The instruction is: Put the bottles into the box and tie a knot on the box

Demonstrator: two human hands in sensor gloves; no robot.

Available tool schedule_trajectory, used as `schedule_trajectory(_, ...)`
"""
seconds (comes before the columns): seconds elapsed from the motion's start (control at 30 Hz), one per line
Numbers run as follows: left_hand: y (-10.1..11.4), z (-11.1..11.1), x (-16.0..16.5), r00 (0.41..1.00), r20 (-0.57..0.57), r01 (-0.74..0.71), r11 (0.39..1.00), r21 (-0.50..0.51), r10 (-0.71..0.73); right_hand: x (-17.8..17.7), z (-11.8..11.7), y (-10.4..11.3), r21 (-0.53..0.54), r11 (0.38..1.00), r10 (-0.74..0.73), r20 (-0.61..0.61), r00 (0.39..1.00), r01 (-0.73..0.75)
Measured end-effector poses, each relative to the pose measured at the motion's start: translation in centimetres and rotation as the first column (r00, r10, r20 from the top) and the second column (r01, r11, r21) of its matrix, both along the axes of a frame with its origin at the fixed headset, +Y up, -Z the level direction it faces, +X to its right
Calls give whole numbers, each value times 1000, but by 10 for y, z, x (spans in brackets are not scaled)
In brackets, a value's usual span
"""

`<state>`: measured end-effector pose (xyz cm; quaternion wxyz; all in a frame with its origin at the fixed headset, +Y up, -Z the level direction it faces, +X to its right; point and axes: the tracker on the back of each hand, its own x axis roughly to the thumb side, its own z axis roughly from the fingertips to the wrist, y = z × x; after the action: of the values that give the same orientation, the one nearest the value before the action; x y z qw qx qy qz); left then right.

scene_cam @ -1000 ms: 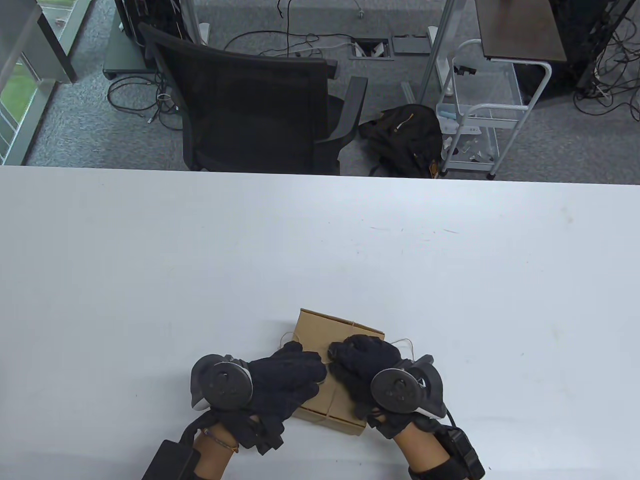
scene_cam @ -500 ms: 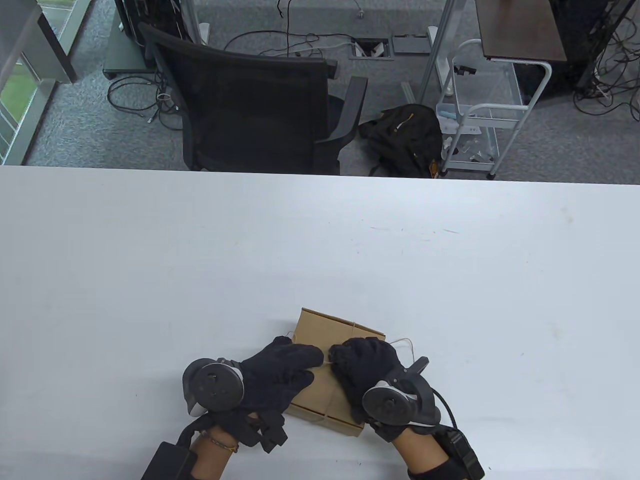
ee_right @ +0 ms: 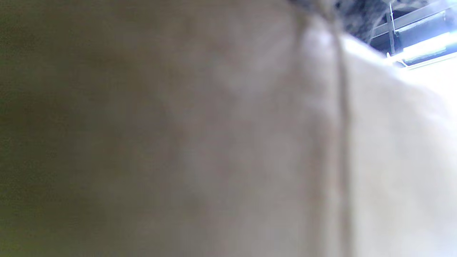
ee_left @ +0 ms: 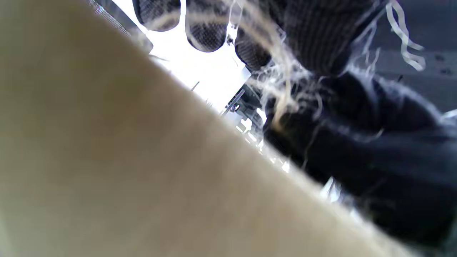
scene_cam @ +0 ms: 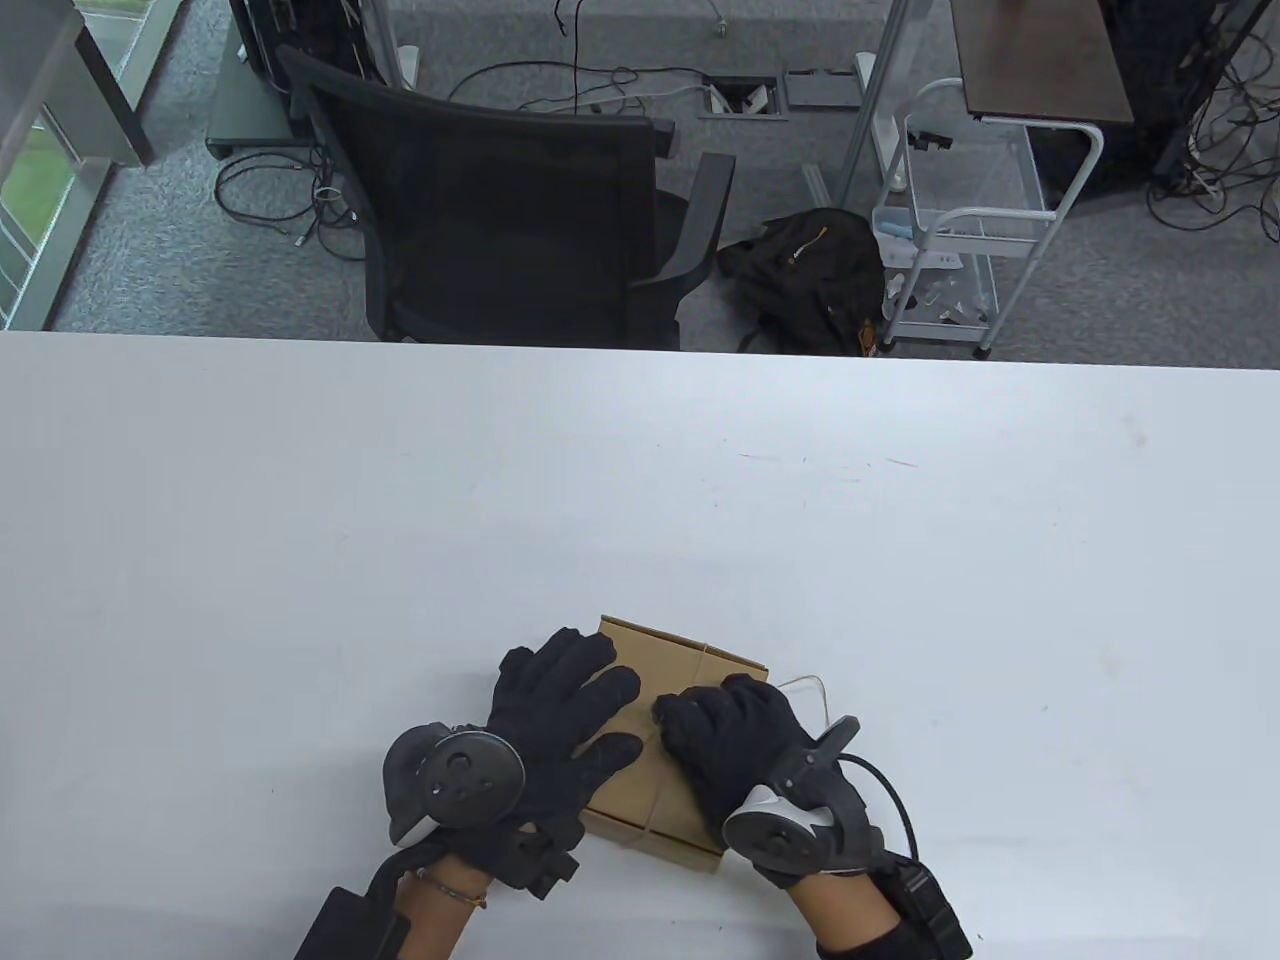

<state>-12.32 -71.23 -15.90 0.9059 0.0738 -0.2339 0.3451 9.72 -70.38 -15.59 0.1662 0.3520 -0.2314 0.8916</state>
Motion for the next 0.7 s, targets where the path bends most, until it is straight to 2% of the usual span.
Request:
schedule_trajectory(0.1,-1,1,6,994,-25,108,994,14,-107,0,1,1,4,1000,-14,-6,1000,14)
schedule_trajectory(0.2,-2,0,9,990,-53,128,992,13,-127,0,2,1,15,1000,-13,-25,1000,13)
schedule_trajectory(0.33,-1,2,9,998,-30,52,999,4,-51,-4,5,2,84,995,56,0,998,-56)
schedule_trajectory(0.43,-1,1,6,999,21,-45,998,-50,46,-7,8,2,127,986,107,32,994,-110)
schedule_trajectory(0.53,-4,-1,6,995,84,-53,993,-108,62,-8,9,1,156,980,117,55,992,-124)
schedule_trajectory(0.6,-5,-2,8,992,121,-17,992,-121,32,-7,10,2,169,979,103,66,993,-112)
schedule_trajectory(0.7,-6,1,11,988,105,117,991,-61,-110,-3,9,3,153,986,59,34,998,-64)
